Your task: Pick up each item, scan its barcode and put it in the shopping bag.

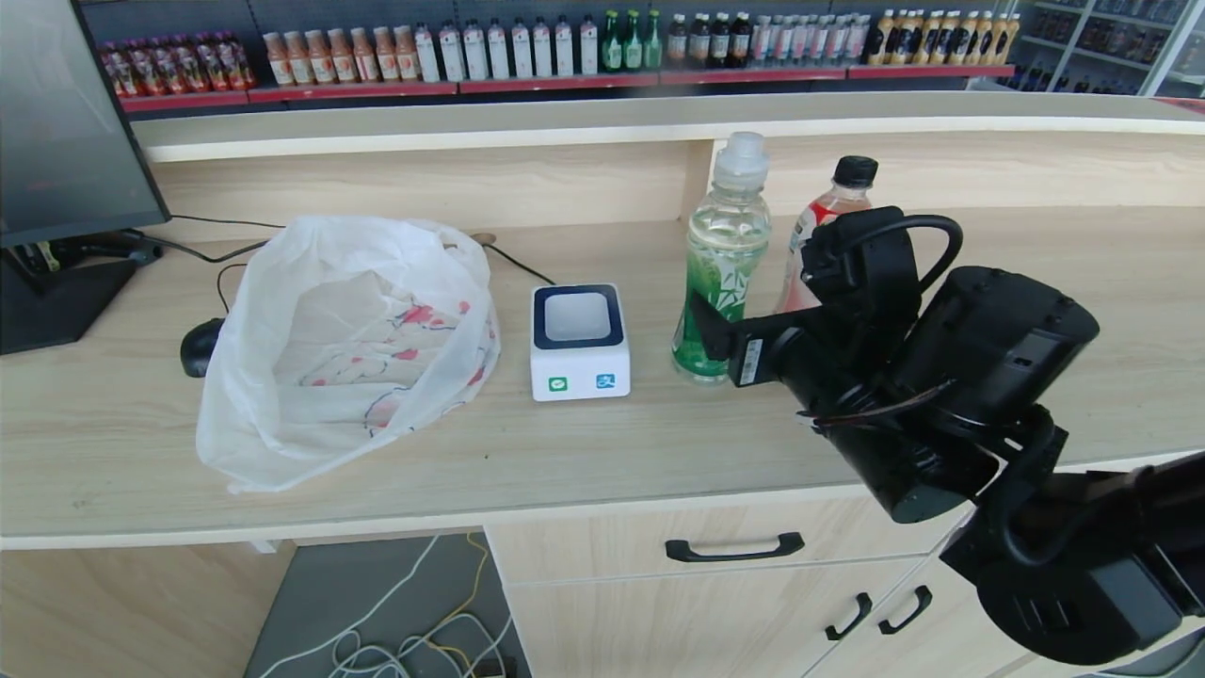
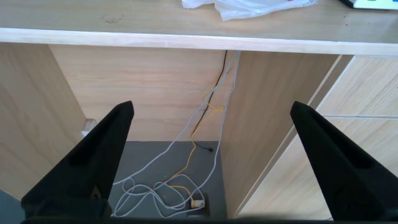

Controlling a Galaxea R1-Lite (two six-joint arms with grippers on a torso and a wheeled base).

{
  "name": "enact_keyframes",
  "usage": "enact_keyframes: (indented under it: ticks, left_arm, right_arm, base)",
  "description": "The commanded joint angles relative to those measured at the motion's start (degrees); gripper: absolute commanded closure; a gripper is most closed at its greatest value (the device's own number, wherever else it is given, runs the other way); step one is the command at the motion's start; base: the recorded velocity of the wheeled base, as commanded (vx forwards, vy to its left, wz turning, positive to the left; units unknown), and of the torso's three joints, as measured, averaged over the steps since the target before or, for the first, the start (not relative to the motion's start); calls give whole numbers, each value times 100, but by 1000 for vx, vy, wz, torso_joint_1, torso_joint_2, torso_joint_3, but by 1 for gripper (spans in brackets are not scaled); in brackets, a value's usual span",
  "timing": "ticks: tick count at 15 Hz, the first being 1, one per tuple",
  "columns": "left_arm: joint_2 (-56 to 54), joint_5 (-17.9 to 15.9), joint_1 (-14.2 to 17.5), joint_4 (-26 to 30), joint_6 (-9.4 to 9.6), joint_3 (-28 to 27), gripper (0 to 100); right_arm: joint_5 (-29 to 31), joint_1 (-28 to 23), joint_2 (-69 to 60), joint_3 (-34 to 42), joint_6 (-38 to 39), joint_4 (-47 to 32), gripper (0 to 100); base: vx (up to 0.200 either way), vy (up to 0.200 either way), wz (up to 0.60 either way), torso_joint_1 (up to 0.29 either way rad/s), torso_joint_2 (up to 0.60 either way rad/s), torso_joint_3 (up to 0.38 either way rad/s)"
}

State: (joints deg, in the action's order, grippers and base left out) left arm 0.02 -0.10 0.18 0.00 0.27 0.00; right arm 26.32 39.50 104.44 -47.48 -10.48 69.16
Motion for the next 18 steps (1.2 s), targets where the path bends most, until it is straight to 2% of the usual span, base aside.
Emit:
enact_keyframes:
  ticks: [1,4,18]
  left_arm:
    - [-2,1,-1,0,0,0,0]
    - [-2,1,-1,9,8,0,0]
    - [-2,1,-1,0,0,0,0]
  right_arm:
    - [-4,-3,261,-288,20,1,0]
    - [5,-12,481,-596,20,1,0]
    - [-109,-232,824,-789,38,10,0]
  base:
    - [0,0,0,0,0,0]
    - [0,0,0,0,0,0]
    - [0,0,0,0,0,0]
